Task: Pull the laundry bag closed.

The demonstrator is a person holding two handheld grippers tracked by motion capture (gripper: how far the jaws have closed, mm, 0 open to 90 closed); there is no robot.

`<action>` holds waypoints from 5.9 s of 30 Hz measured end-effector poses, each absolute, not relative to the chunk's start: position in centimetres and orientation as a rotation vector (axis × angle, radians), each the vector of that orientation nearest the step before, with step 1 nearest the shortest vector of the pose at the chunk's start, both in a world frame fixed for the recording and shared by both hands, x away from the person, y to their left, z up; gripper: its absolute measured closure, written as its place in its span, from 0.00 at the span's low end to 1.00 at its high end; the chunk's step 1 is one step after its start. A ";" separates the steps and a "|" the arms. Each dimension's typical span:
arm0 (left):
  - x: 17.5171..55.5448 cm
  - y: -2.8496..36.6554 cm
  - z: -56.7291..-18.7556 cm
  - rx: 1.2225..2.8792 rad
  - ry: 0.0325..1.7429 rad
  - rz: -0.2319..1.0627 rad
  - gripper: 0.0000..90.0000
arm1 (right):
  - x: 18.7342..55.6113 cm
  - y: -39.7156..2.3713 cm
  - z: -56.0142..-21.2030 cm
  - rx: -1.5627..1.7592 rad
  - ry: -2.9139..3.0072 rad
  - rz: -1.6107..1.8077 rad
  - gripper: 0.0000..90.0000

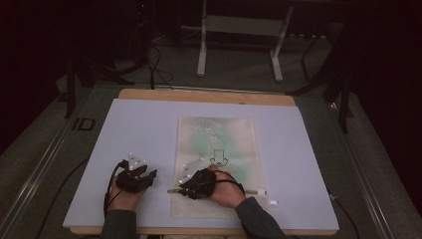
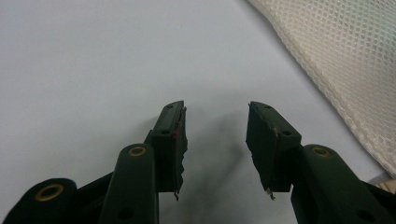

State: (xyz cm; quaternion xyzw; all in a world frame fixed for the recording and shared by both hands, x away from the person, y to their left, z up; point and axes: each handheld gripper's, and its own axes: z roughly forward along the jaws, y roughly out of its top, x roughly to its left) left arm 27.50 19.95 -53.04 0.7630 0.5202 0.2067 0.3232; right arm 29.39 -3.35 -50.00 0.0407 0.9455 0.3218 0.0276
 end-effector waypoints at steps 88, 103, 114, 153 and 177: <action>27.5 20.0 -53.0 2.000 1.364 0.541 0.62 | 30.3 2.0 -51.9 0.136 2.950 0.887 0.84; 27.5 20.0 -53.0 1.999 1.364 0.542 0.62 | 29.9 0.9 -50.3 0.151 2.906 0.986 0.90; 27.4 19.9 -53.0 1.997 1.358 0.543 0.62 | 29.8 -1.7 -50.8 0.185 2.919 0.988 0.90; 26.5 15.7 -52.9 2.062 1.120 0.257 0.99 | 29.7 -1.9 -52.2 0.208 2.941 0.969 0.91; 26.7 15.2 -53.3 2.047 1.125 0.226 0.98 | 29.6 -2.2 -52.4 0.229 2.925 1.005 0.90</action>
